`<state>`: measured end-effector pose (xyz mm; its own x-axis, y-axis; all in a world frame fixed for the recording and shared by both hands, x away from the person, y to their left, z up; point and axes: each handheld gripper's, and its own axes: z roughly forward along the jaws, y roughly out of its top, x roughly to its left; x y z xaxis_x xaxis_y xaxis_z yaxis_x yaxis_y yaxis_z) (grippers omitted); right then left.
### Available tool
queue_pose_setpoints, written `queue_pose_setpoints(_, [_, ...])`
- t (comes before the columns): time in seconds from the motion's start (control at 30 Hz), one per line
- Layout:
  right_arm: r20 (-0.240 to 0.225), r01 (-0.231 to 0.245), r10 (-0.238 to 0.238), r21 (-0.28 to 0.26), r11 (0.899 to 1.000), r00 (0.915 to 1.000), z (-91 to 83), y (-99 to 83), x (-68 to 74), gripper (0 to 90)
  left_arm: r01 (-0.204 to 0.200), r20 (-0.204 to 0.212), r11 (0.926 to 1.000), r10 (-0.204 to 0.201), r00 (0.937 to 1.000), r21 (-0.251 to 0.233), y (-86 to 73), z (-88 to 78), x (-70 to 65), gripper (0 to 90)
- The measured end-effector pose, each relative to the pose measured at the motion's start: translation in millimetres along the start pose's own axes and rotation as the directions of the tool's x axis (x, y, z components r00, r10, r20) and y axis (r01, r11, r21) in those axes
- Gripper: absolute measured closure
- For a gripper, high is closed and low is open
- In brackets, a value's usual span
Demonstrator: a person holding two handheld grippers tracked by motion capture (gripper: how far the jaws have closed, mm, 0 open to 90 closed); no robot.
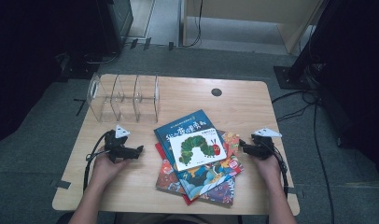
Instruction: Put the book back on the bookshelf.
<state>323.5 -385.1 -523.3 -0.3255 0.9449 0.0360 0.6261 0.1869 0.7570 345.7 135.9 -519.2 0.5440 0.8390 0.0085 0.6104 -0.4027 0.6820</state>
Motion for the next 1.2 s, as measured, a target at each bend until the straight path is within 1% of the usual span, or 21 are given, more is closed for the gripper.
queue_pose_setpoints(0.07, [0.000,-0.001,0.001,0.000,1.000,1.0000,0.0,0.0,0.0,36.6,-0.022,0.018,0.9998,0.022,0.9996,0.005,-0.5,-1.2,-0.2,0.2])
queue_pose_setpoints(0.17, [-0.001,-0.003,0.003,0.000,1.000,1.0000,0.0,0.1,0.0,36.6,-0.021,0.018,0.9998,0.021,0.9996,0.004,-0.3,-1.8,-0.5,0.3])
queue_pose_setpoints(0.2, [0.000,-0.002,0.002,0.000,1.000,1.0000,0.0,0.1,-0.1,36.6,-0.027,0.022,0.9996,0.027,0.9994,0.001,-0.4,-4.1,-0.2,3.3])
queue_pose_setpoints(0.27, [-0.002,-0.003,0.003,-0.001,1.000,1.0000,0.1,0.2,-0.4,36.5,-0.029,0.029,0.9994,0.030,0.9991,-0.018,-1.7,-8.1,0.8,18.7])
queue_pose_setpoints(0.3, [-0.004,-0.006,0.006,0.005,1.000,1.0000,-0.2,0.9,-0.7,36.4,-0.027,0.028,0.9994,0.028,0.9992,-0.023,-2.3,-8.4,0.9,24.0])
queue_pose_setpoints(0.37, [-0.007,-0.010,0.011,0.010,1.000,0.9999,-0.5,1.5,-0.8,36.4,-0.035,0.033,0.9992,0.036,0.9988,-0.019,-1.9,-10.0,1.8,25.6])
queue_pose_setpoints(0.4, [-0.012,-0.018,0.018,0.018,1.000,0.9998,-1.0,2.3,-0.8,36.5,-0.035,0.039,0.9992,0.036,0.9986,-0.021,-1.8,-10.9,1.8,33.4])
queue_pose_setpoints(0.43, [-0.014,-0.020,0.021,0.025,0.999,0.9997,-1.4,2.9,-0.8,36.5,-0.037,0.038,0.9991,0.038,0.9986,-0.019,-1.5,-11.6,1.9,37.1])
queue_pose_setpoints(0.5, [-0.015,-0.025,0.026,0.031,0.999,0.9996,-3.2,3.7,-0.9,36.3,-0.038,0.042,0.9992,0.039,0.9984,-0.005,0.3,-12.1,2.2,39.3])
queue_pose_setpoints(0.57, [-0.021,-0.037,0.038,0.021,0.999,0.9991,-6.9,4.9,-1.1,37.0,-0.035,0.052,0.9994,0.035,0.9980,-0.004,0.8,-13.2,2.5,45.3])
queue_pose_setpoints(0.6, [-0.019,-0.047,0.047,0.012,0.999,0.9987,-9.2,5.7,-1.1,37.6,-0.020,0.069,0.9998,0.021,0.9974,-0.006,2.0,-14.8,2.6,45.9])
queue_pose_setpoints(0.67, [-0.023,-0.053,0.054,0.003,0.999,0.9983,-11.6,6.5,-1.5,38.0,-0.024,0.080,0.9997,0.024,0.9965,-0.001,3.5,-16.3,2.6,47.0])
queue_pose_setpoints(0.73, [-0.055,-0.071,0.070,-0.008,0.997,0.9960,-19.0,8.2,0.1,41.8,-0.041,0.088,0.9991,0.040,0.9954,0.011,7.9,-18.6,0.6,51.8])
queue_pose_setpoints(0.8, [-0.063,-0.068,0.067,-0.008,0.998,0.9957,-21.3,8.9,1.5,43.1,-0.046,0.106,0.9989,0.045,0.9933,0.007,11.6,-20.3,-2.8,53.1])
queue_pose_setpoints(0.87, [-0.070,-0.057,0.056,-0.008,0.998,0.9960,-25.8,10.2,5.5,45.8,-0.035,0.149,0.9994,0.034,0.9882,0.006,15.7,-21.2,-5.8,56.3])
queue_pose_setpoints(0.93, [-0.088,-0.043,0.042,-0.016,0.999,0.9952,-30.8,12.3,10.5,49.7,-0.031,0.178,0.9995,0.029,0.9835,0.004,19.6,-21.8,-9.2,64.1])
queue_pose_setpoints(0.97, [-0.088,-0.043,0.042,-0.016,0.999,0.9952,-30.8,12.3,10.5,49.7,-0.034,0.187,0.9994,0.032,0.9818,0.009,21.5,-21.6,-10.6,64.1])
queue_pose_setpoints(1.03, [-0.103,-0.046,0.044,-0.018,0.999,0.9937,-34.3,13.7,13.7,52.9,-0.053,0.203,0.9985,0.048,0.9781,0.018,27.3,-22.0,-15.0,68.7])
queue_pose_setpoints(1.1, [-0.121,-0.050,0.047,-0.022,0.998,0.9916,-37.6,14.2,16.2,56.2,-0.060,0.222,0.9982,0.059,0.9733,-0.001,32.7,-23.3,-20.1,72.0])
queue_pose_setpoints(1.17, [-0.134,-0.051,0.047,-0.029,0.998,0.9898,-43.7,13.7,21.6,60.6,-0.075,0.239,0.9970,0.077,0.9680,-0.017,38.0,-24.2,-25.1,78.7])
queue_pose_setpoints(1.2, [-0.134,-0.051,0.047,-0.029,0.998,0.9898,-43.7,13.7,21.6,60.6,-0.084,0.248,0.9961,0.088,0.9648,-0.027,40.4,-23.9,-27.7,78.7])
